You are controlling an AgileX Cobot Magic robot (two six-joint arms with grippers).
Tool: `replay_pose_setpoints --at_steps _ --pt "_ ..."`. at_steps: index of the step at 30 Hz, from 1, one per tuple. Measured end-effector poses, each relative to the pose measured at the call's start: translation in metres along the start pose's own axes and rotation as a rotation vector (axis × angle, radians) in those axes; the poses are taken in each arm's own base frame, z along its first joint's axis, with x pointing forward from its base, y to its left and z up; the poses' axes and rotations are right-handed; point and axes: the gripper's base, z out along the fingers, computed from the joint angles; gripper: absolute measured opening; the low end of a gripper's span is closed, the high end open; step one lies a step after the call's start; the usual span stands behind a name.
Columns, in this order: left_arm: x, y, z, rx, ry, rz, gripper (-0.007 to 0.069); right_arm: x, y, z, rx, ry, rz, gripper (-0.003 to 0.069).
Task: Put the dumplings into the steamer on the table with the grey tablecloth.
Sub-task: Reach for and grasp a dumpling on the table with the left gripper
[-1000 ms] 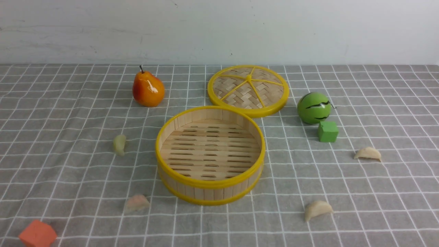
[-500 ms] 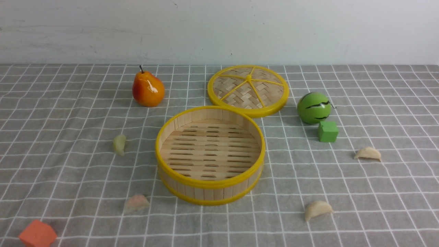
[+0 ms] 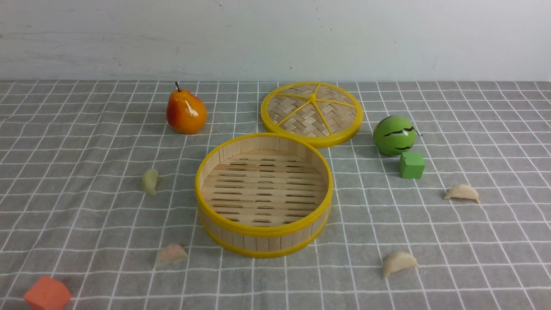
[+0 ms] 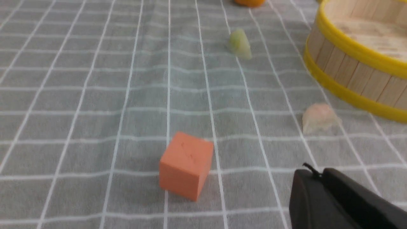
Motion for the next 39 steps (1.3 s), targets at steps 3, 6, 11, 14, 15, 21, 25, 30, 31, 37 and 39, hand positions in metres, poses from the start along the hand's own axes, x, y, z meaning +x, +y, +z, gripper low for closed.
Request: replay_pose_setpoints --at_steps 3,6,11,14,15,21,25,30,31,37,39 --pt "-0.008 0.0 0.0 -0.004 -0.09 -0.004 0.0039 -0.01 0.002 -0.001 -0.023 -0.111 0.002 0.0239" --pt "-0.021 0.001 -0.002 -0.011 -0.234 -0.007 0.0039 -0.023 0.005 -0.003 -0.064 -0.251 0.056 0.0239" --pt "-0.041 0.002 -0.01 -0.019 -0.465 -0.039 0.0041 -0.039 0.009 -0.009 -0.133 -0.437 0.124 0.0239" --pt "-0.048 0.004 -0.014 0.018 -0.557 -0.235 0.0042 -0.04 0.009 -0.01 -0.138 -0.45 0.136 0.0225" --pt "-0.049 0.005 -0.015 0.04 -0.577 -0.327 0.0043 -0.04 0.009 -0.01 -0.139 -0.452 0.14 0.0214" --pt "-0.085 -0.001 -0.024 0.15 -0.594 -0.568 -0.0006 -0.066 0.011 -0.008 -0.132 -0.461 0.109 0.0001" --pt "-0.144 -0.01 -0.02 0.109 -0.507 -0.378 -0.0014 -0.092 0.012 0.008 -0.092 -0.379 -0.008 -0.0013" --pt "-0.17 -0.01 0.041 0.01 -0.204 -0.346 -0.0014 -0.103 0.01 0.044 -0.049 -0.125 -0.094 -0.0007" --pt "-0.17 -0.009 0.058 -0.017 -0.114 -0.368 -0.0014 -0.102 0.01 0.051 -0.043 -0.053 -0.064 -0.0006" --pt "-0.168 -0.018 0.135 -0.104 0.332 -0.338 -0.0014 -0.098 0.018 0.08 -0.05 0.313 0.037 -0.0005" --pt "-0.167 -0.028 0.172 -0.105 0.469 -0.281 -0.0014 -0.087 0.023 0.092 -0.053 0.478 0.001 -0.0004"
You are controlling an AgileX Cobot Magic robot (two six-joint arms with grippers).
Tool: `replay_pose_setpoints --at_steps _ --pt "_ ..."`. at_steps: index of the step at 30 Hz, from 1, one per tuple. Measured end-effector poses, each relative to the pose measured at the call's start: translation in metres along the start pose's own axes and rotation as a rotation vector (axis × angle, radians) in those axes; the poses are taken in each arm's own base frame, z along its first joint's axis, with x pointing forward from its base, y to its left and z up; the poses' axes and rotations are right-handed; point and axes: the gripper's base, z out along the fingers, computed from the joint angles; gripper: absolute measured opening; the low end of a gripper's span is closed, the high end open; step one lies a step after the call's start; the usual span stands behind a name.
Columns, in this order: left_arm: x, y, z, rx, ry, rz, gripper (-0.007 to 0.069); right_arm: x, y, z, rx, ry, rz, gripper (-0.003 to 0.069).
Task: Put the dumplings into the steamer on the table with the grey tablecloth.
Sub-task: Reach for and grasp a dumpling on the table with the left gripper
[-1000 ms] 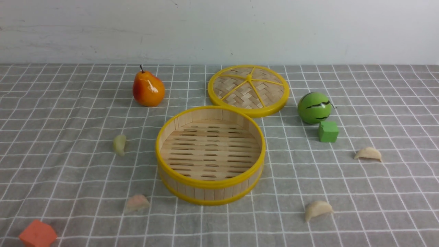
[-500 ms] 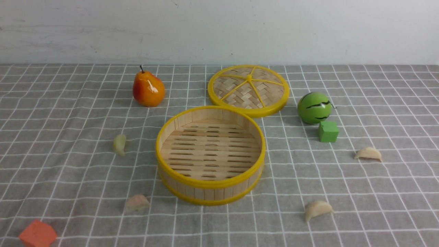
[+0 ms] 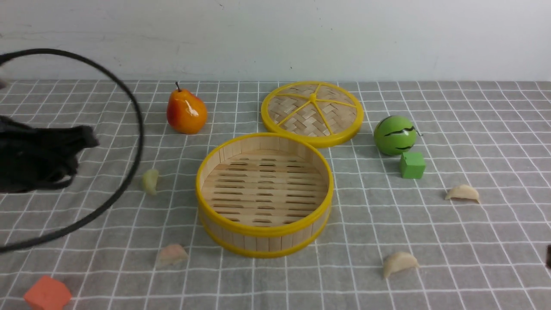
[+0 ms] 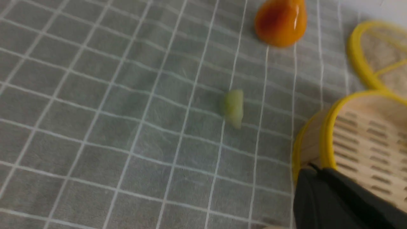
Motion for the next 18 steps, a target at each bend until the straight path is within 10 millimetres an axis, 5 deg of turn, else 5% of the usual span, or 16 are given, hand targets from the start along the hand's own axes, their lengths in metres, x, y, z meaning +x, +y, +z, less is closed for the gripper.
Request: replay_pose_setpoints --at_steps 4,6,12,15,18 --pt "-0.016 -0.014 0.063 -0.065 0.16 0.042 0.0011 0.0 0.01 0.02 -0.037 0.101 -0.009 -0.0004" --pt "-0.025 -0.018 0.078 -0.074 0.175 0.043 0.0046 -0.002 0.013 0.023 -0.049 0.096 -0.021 -0.0004" --pt "-0.047 -0.027 0.14 -0.127 0.238 0.111 0.0321 -0.003 0.014 0.025 -0.049 0.1 -0.049 -0.0004" --pt "-0.041 -0.023 0.18 -0.18 0.313 0.149 0.0417 -0.003 0.014 0.027 -0.045 0.109 -0.059 -0.0004" --pt "-0.034 -0.019 0.205 -0.213 0.364 0.187 0.0423 -0.002 0.014 0.03 -0.044 0.12 -0.061 -0.0004"
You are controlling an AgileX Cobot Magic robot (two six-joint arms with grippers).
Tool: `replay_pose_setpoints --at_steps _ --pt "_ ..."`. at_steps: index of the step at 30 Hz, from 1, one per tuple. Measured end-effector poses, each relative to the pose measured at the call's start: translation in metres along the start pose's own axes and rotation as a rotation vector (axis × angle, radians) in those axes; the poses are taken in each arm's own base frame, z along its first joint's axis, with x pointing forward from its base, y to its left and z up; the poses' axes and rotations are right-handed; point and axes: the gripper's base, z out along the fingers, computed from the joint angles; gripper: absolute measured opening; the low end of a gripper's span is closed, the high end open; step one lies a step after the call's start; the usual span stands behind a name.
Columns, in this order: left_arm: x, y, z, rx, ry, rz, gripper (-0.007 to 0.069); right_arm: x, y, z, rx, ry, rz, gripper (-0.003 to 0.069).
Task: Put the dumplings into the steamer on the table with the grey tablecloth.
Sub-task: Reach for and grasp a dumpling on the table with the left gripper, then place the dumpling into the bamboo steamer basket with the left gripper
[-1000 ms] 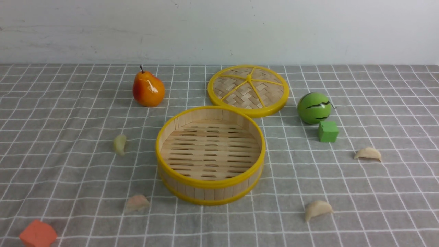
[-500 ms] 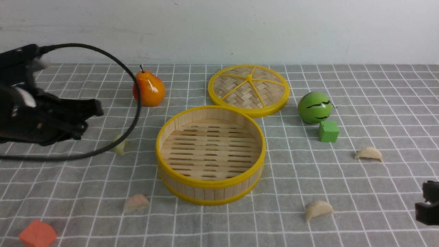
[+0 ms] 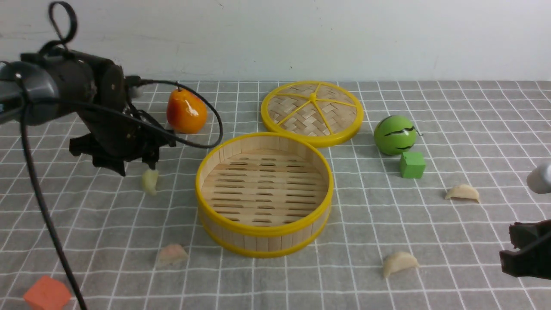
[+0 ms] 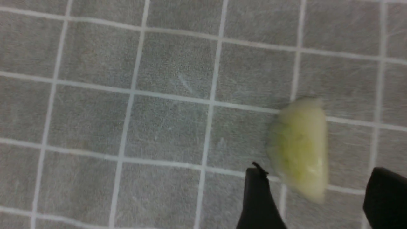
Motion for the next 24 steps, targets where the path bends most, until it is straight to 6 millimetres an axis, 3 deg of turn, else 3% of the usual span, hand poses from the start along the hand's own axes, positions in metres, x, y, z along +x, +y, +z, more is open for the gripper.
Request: replay_pose_setpoints --at_steps 3,5,6,12,15,18,20,21,22,24 --pt "0.002 -0.003 0.032 -0.022 0.054 0.055 0.0349 0.0 0.0 0.004 0.0 0.009 -0.001 -0.0002" --pt "0.003 -0.003 0.039 -0.024 0.067 0.067 0.0286 0.0 0.0 0.004 -0.001 0.005 -0.001 -0.0001" --pt "0.001 -0.004 0.039 -0.021 0.061 0.075 0.0221 0.0 0.0 0.004 -0.002 0.002 -0.001 -0.0001" --pt "-0.003 -0.005 0.031 -0.006 0.034 0.09 0.0217 -0.001 0.0 0.004 -0.002 -0.001 -0.001 0.0002" --pt "-0.01 -0.008 0.002 0.031 -0.007 0.061 0.0217 -0.001 0.0 0.004 -0.002 -0.001 -0.003 0.0004" --pt "-0.014 -0.023 -0.041 0.119 -0.065 0.049 0.0217 -0.001 0.0 0.004 -0.003 -0.004 -0.003 0.0005" --pt "-0.01 -0.05 -0.07 0.221 -0.1 0.096 0.0217 -0.001 0.001 0.006 -0.005 -0.008 -0.003 0.0006" --pt "-0.01 -0.053 -0.072 0.23 -0.106 0.108 0.0217 -0.001 0.001 0.006 -0.005 -0.006 -0.003 0.0006" --pt "-0.003 -0.076 -0.082 0.293 -0.122 0.158 0.0217 -0.001 0.001 0.009 -0.006 -0.001 -0.001 0.0006" --pt "0.004 -0.094 -0.08 0.329 -0.12 0.196 0.0217 -0.001 0.001 0.011 -0.008 0.007 0.006 0.0007"
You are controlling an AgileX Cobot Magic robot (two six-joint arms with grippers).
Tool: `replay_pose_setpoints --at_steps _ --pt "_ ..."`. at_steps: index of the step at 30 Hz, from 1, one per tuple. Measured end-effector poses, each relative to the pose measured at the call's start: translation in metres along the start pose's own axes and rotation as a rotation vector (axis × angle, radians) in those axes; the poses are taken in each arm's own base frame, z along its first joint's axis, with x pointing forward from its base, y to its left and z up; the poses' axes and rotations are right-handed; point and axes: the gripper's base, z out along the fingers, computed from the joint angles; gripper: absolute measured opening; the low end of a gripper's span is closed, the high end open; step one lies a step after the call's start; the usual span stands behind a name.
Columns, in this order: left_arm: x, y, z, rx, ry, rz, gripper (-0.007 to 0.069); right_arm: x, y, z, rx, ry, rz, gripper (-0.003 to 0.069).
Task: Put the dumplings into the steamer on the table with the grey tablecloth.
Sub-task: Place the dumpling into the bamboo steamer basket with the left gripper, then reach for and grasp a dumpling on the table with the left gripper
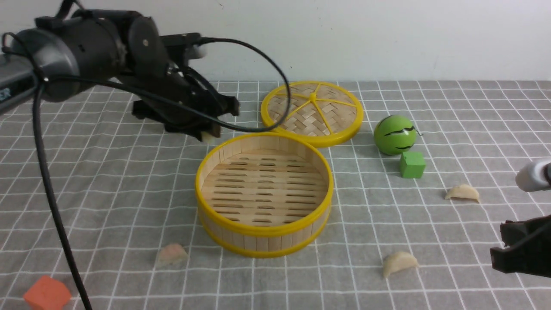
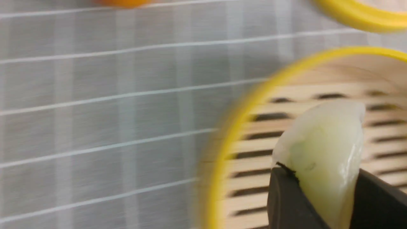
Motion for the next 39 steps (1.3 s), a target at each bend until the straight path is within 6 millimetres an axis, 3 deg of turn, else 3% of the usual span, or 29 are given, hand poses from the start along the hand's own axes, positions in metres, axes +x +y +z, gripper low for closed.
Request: replay_pose_setpoints --at_steps 2,7,9,11,13,15,16,19,22,24,26,29,33,39 --pt "0.008 -0.01 0.021 0.016 0.024 0.024 0.0217 0.001 0.001 0.003 -0.006 0.013 0.023 0.0009" --pt "0.026 -0.004 0.07 -0.009 0.102 0.035 0.022 0.002 0.002 0.004 -0.015 0.021 0.057 0.0009" --pt "0.029 -0.004 0.076 -0.011 0.115 0.033 0.0247 0.002 0.002 0.004 -0.016 0.021 0.06 0.0009" --pt "0.03 -0.004 0.077 -0.005 0.12 0.024 0.0342 0.002 0.002 0.004 -0.017 0.021 0.064 0.0009" --pt "0.029 -0.005 0.071 -0.001 0.141 0.017 0.043 0.002 0.002 0.004 -0.017 0.021 0.064 0.0009" --pt "0.028 -0.007 0.064 0.0 0.158 0.017 0.0464 0.002 0.002 0.004 -0.017 0.021 0.064 0.001" --pt "0.026 -0.008 0.05 -0.002 0.191 0.022 0.0498 0.002 0.002 0.004 -0.017 0.021 0.064 0.001" --pt "0.015 -0.012 0.003 -0.015 0.185 0.055 0.0507 0.003 0.002 0.004 -0.015 0.036 0.065 0.0012" --pt "0.013 -0.011 -0.064 -0.047 0.211 0.096 0.0481 0.004 0.001 0.004 -0.012 0.052 0.068 0.0013" --pt "0.019 -0.008 -0.087 -0.055 0.238 0.111 0.0465 0.005 0.002 0.004 -0.013 0.054 0.07 0.0015" --pt "0.032 0.001 -0.093 -0.067 0.3 0.125 0.0447 0.004 0.002 0.004 -0.015 0.054 0.078 0.0016" --pt "0.058 0.013 -0.071 -0.083 0.404 0.189 0.0427 0.004 0.003 0.004 -0.023 0.053 0.102 0.0019" --pt "0.095 0.027 -0.014 -0.061 0.489 0.38 0.0422 0.005 0.003 0.004 -0.03 0.061 0.128 0.0021" --pt "0.11 0.035 0.031 -0.04 0.505 0.48 0.0386 0.005 0.003 0.004 -0.032 0.062 0.136 0.0026"
